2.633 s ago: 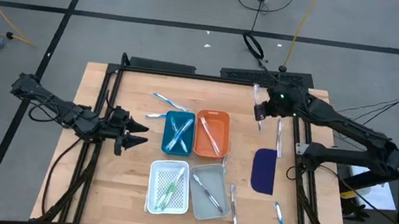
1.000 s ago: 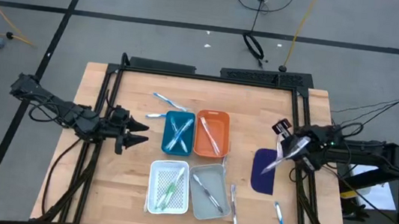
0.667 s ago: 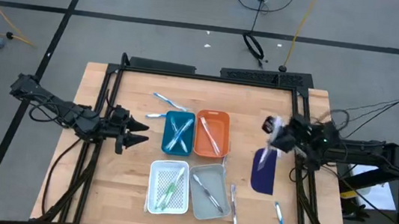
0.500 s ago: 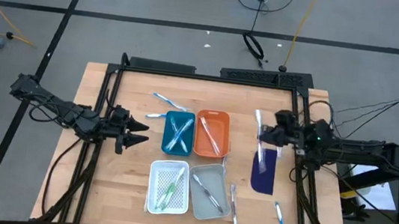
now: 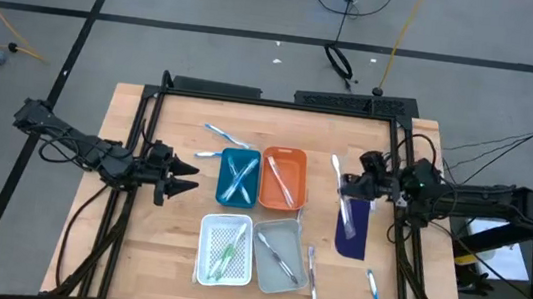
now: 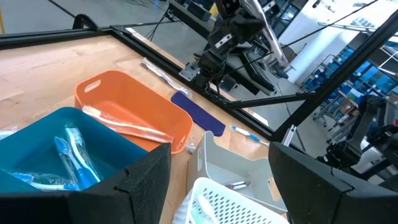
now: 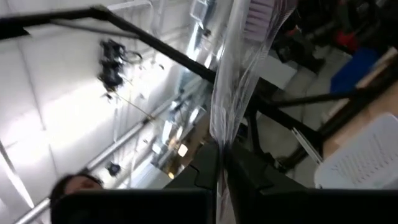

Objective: Pick & Place Toothbrushes
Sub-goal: Put the purple toothbrush into the gray bin

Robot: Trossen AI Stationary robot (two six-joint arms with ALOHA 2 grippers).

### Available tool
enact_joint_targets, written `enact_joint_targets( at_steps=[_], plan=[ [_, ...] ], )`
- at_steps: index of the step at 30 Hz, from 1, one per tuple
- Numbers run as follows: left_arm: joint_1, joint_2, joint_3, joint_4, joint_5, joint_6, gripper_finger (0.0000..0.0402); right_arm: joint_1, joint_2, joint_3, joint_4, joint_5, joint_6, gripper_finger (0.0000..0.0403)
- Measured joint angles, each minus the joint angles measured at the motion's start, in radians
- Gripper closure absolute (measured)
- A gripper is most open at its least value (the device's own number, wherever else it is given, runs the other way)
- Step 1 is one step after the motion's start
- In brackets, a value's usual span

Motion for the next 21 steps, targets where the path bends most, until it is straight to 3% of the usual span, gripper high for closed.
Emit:
enact_joint_targets(
  at_steps=[8, 13, 17, 21],
  plan=[
    [0.000, 0.000, 0.000, 0.000, 0.000, 0.006, 0.0131, 0.134, 0.000, 0.188, -0.491, 0.007, -0.227, 0.0394],
    [0.000, 0.000, 0.000, 0.000, 0.000, 0.014, 0.0131, 0.224, 0.022, 0.320, -0.819, 0.111, -0.350, 0.0394],
    [0.000, 0.000, 0.000, 0.000, 0.000, 0.026, 0.0131, 0.312, 0.073, 0.402, -0.963, 0.210, -0.402, 0.0394],
    [0.000, 0.000, 0.000, -0.001, 0.000, 0.027, 0.0131, 0.401, 0.150, 0.454, -0.999, 0.299, -0.413, 0.0394]
  ],
)
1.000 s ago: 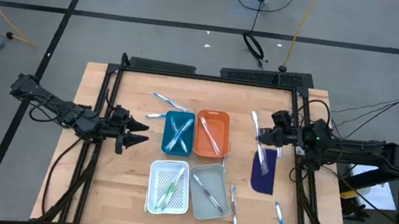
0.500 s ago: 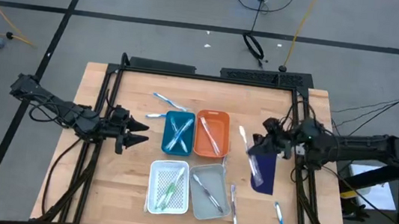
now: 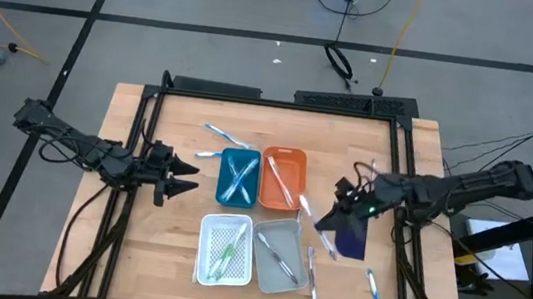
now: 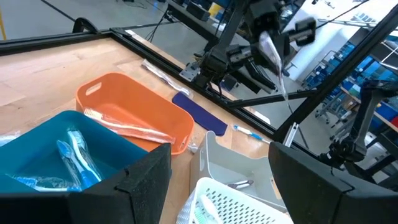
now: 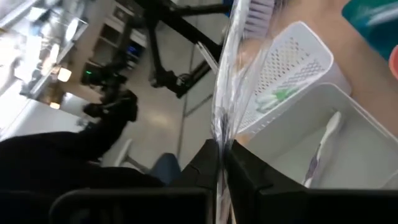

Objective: Pick & Place Toothbrushes
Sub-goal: Put the purple toothbrush into the gray bin

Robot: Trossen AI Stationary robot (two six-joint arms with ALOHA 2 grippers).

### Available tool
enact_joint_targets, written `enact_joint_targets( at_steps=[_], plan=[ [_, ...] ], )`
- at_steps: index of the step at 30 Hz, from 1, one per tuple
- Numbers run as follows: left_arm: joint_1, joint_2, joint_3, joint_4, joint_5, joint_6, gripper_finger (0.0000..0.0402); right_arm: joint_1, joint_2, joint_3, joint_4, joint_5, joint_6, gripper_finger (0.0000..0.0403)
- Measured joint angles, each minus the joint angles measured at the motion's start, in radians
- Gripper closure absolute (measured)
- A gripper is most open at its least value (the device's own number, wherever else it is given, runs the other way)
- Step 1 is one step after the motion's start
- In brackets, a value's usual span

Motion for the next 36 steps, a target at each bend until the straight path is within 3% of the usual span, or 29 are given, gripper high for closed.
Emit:
enact_joint_targets(
  at_steps=[6, 15, 24, 36],
  plan=[
    [0.000, 0.000, 0.000, 0.000, 0.000, 0.053, 0.0131, 0.103, 0.129, 0.077, -0.054, 0.140, 0.002, 0.0394],
    [0.000, 0.000, 0.000, 0.000, 0.000, 0.165, 0.0131, 0.185, 0.325, 0.292, -0.283, 0.279, 0.020, 0.0394],
    [-0.002, 0.000, 0.000, -0.007, 0.010, 0.314, 0.0131, 0.193, 0.511, 0.442, -0.425, 0.304, 0.023, 0.0394],
    [-0.002, 0.000, 0.000, -0.037, 0.010, 0.319, 0.0131, 0.192, 0.626, 0.475, -0.433, 0.303, 0.122, 0.0394]
  ],
)
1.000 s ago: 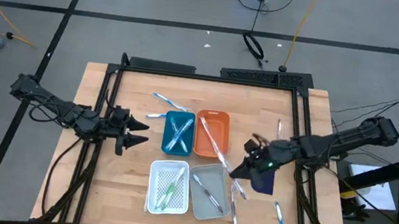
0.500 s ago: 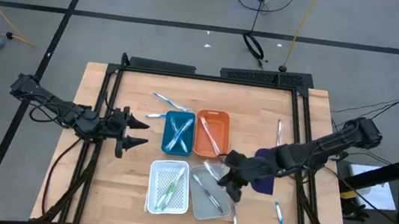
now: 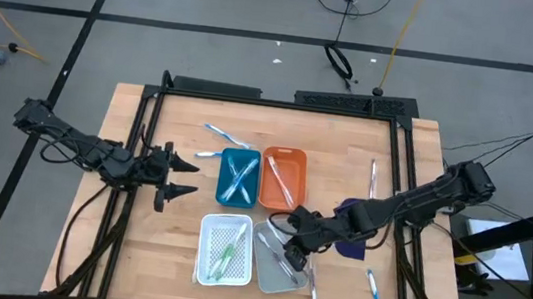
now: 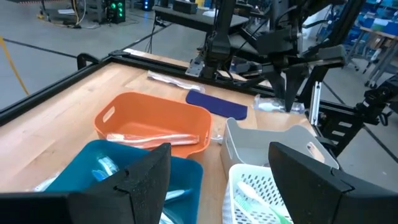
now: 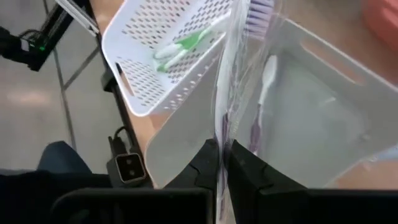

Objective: Pick & Place Toothbrushes
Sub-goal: Put the purple toothbrush into the gray bin

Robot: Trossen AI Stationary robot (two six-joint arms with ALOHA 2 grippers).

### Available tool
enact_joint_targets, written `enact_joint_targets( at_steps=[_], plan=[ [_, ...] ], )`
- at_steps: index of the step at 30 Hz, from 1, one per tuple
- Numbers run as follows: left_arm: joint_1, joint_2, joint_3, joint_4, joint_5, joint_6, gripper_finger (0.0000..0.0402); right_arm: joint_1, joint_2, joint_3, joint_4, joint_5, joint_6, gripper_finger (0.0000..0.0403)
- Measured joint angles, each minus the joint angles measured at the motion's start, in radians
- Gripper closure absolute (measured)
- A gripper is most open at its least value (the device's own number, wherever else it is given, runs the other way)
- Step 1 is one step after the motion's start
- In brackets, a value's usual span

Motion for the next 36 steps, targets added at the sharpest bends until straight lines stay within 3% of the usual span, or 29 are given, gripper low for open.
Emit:
enact_joint_targets(
  at_steps=[29, 36],
  plan=[
    [0.000, 0.000, 0.000, 0.001, 0.002, -0.004, 0.0131, -0.069, 0.183, -0.001, 0.086, -0.136, 0.102, 0.0394],
    [0.000, 0.000, 0.000, 0.002, 0.002, -0.004, 0.0131, -0.092, 0.189, -0.032, 0.090, -0.161, 0.107, 0.0364]
  ],
)
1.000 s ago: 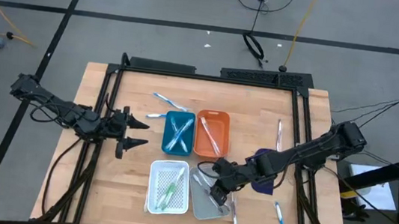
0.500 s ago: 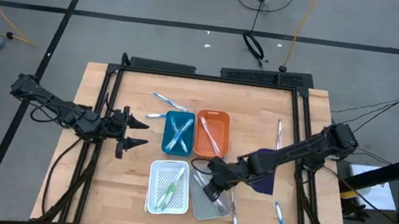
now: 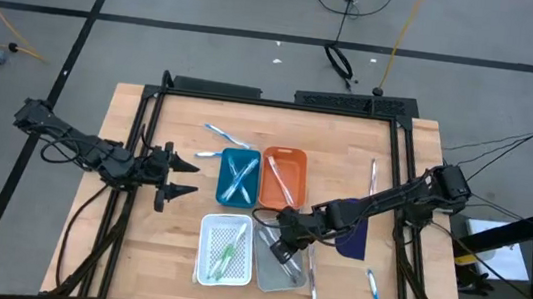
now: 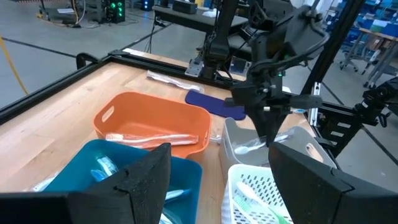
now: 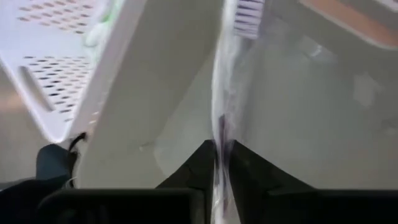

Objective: Pick & Place Toothbrushes
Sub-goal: Put the purple toothbrush into the gray bin

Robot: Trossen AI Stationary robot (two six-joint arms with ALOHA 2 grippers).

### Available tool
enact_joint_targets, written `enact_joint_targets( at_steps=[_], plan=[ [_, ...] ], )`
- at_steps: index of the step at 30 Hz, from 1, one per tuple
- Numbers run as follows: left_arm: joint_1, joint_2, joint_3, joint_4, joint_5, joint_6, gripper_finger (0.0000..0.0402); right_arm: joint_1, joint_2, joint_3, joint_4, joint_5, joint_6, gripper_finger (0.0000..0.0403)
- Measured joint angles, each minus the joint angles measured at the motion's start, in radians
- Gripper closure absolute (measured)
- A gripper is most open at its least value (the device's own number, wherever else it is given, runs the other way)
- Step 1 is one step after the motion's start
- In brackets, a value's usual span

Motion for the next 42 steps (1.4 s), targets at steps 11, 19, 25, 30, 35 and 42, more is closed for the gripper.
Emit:
enact_joint_targets(
  at_steps=[11, 19, 25, 30, 35, 42],
  plan=[
    [0.000, 0.000, 0.000, 0.000, 0.000, -0.001, 0.0131, -0.002, 0.000, -0.010, 0.027, -0.023, 0.001, 0.0357],
    [0.000, 0.000, 0.000, -0.001, 0.000, -0.001, 0.0131, -0.002, 0.000, -0.010, 0.115, -0.079, 0.001, 0.0356],
    [0.000, 0.000, 0.000, 0.000, 0.000, -0.001, 0.0131, -0.002, 0.000, -0.010, 0.113, -0.076, 0.002, 0.0353],
    [0.000, 0.000, 0.000, -0.001, 0.000, -0.001, 0.0131, -0.002, 0.000, -0.010, 0.114, -0.076, -0.007, 0.0339],
    [0.000, 0.000, 0.000, 0.000, 0.000, -0.001, 0.0131, -0.002, -0.005, -0.010, 0.114, -0.113, -0.054, 0.0335],
    [0.000, 0.000, 0.000, -0.001, 0.000, -0.002, 0.0131, 0.043, -0.093, -0.011, 0.079, -0.011, -0.146, 0.0389]
  ],
)
